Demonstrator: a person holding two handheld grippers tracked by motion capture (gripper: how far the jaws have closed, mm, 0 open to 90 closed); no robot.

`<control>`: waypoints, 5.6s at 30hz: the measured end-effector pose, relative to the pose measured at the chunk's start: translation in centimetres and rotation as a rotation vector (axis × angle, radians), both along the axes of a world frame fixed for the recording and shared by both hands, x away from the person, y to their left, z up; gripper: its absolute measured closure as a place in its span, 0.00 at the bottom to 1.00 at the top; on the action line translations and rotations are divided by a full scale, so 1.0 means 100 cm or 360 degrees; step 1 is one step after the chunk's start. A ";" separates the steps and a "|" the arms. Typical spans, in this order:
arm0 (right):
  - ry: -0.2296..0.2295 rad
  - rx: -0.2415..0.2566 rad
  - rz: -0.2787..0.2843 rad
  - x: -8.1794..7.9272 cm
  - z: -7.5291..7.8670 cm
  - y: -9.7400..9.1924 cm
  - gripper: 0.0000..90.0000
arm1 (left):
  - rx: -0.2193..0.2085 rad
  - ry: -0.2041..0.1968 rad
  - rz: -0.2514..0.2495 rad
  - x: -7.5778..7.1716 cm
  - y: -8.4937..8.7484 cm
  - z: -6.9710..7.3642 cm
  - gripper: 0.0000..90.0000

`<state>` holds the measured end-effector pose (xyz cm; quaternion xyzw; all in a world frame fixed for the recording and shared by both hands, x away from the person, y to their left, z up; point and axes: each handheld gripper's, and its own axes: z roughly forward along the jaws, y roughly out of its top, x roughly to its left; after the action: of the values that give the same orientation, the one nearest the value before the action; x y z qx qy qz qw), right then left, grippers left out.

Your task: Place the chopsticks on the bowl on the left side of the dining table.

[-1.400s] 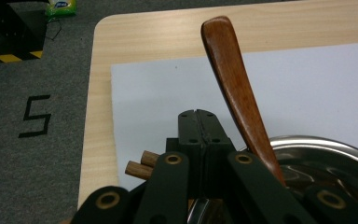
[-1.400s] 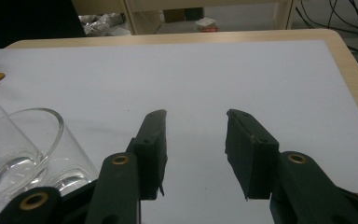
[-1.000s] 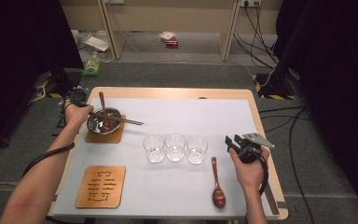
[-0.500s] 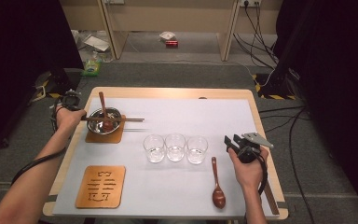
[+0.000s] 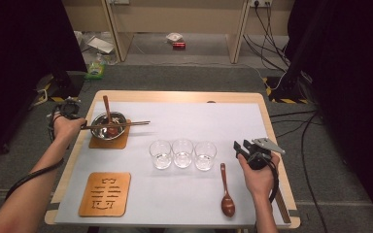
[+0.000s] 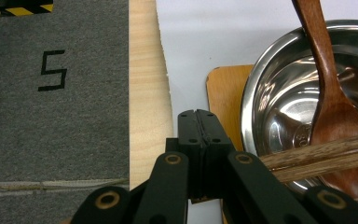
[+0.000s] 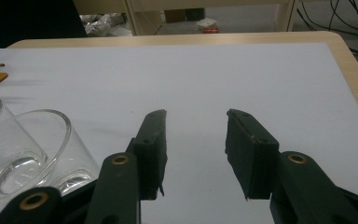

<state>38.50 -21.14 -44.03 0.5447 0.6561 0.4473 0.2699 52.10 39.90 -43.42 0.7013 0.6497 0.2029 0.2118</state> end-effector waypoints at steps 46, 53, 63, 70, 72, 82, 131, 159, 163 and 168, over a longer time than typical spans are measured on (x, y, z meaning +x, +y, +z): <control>-0.0001 0.0007 -0.0013 -0.002 0.001 -0.002 0.65 | 0.0002 -0.0032 0.0088 -0.028 0.015 -0.009 0.94; 0.0009 0.0002 -0.0023 -0.003 0.002 -0.003 0.65 | -0.0001 -0.0007 0.0105 -0.022 0.017 -0.010 0.94; 0.0001 -0.0003 -0.0015 -0.002 0.002 -0.004 0.65 | -0.0030 0.0000 0.0112 -0.034 0.016 -0.011 0.94; -0.0007 0.0003 -0.0008 -0.002 0.002 -0.002 0.65 | -0.0068 0.0034 0.0077 -0.045 0.008 -0.014 0.95; -0.0003 0.0009 -0.0011 -0.002 0.003 -0.001 0.65 | -0.0086 0.0043 0.0068 -0.045 0.007 -0.014 0.95; 0.0009 0.0003 -0.0016 -0.002 0.001 -0.003 0.65 | -0.0078 0.0062 0.0092 -0.035 0.008 -0.014 0.94; 0.0004 -0.0002 -0.0014 -0.002 0.003 -0.001 0.65 | -0.0166 -0.0178 -0.0090 -0.051 -0.035 0.025 0.91; -0.0003 0.0013 -0.0016 -0.002 0.003 -0.005 0.65 | -0.0170 -0.0208 -0.0419 0.015 -0.157 0.009 0.94; -0.0001 0.0015 -0.0015 -0.002 0.003 -0.005 0.65 | -0.0153 -0.0205 -0.0431 0.019 -0.164 0.007 0.94; 0.0003 0.0009 -0.0015 -0.002 0.002 -0.005 0.65 | -0.0124 -0.0170 -0.0435 0.021 -0.168 0.004 0.94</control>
<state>38.30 -21.65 -43.86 0.5488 0.6526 0.4473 0.2698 54.21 23.14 -42.99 0.7627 0.5435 0.1838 0.2986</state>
